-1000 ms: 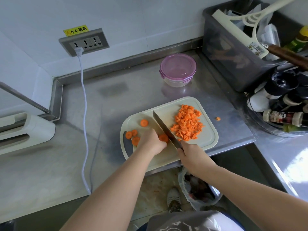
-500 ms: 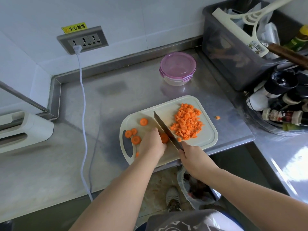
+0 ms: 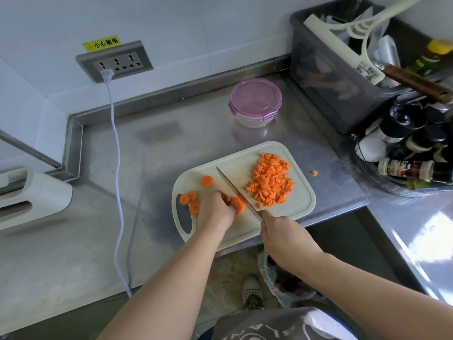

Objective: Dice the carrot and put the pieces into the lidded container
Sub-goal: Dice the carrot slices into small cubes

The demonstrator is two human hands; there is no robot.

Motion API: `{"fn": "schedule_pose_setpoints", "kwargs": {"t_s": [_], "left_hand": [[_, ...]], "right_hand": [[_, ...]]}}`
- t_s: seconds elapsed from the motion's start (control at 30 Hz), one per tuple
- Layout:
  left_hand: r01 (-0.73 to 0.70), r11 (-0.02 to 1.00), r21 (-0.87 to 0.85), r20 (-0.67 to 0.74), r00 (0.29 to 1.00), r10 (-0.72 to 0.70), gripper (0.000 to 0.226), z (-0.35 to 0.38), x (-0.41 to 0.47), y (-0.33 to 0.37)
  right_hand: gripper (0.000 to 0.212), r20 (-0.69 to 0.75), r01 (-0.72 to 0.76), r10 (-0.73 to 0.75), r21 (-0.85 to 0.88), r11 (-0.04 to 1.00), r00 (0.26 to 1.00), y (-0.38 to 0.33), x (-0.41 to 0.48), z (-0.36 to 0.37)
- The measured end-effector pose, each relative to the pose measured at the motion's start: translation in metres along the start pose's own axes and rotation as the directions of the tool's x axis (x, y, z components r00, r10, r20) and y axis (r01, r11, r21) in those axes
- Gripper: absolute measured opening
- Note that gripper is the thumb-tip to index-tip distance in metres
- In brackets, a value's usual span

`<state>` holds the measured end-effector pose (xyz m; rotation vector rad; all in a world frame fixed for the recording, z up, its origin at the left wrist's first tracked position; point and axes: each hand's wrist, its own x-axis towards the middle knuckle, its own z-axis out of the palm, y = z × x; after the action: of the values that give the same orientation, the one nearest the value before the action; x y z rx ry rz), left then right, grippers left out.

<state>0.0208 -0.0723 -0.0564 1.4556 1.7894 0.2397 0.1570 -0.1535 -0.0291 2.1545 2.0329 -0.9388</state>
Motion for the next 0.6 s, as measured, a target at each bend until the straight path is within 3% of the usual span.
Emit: {"fn": "schedule_pose_setpoints", "kwargs": {"t_s": [0.6], "left_hand": [[0.039, 0.999, 0.021, 0.016, 0.999, -0.039, 0.028, -0.001, 0.0022, 0.0019]], "right_hand": [[0.035, 0.087, -0.044, 0.048, -0.051, 0.998, 0.995, -0.0053, 0.0045, 0.0073]]}}
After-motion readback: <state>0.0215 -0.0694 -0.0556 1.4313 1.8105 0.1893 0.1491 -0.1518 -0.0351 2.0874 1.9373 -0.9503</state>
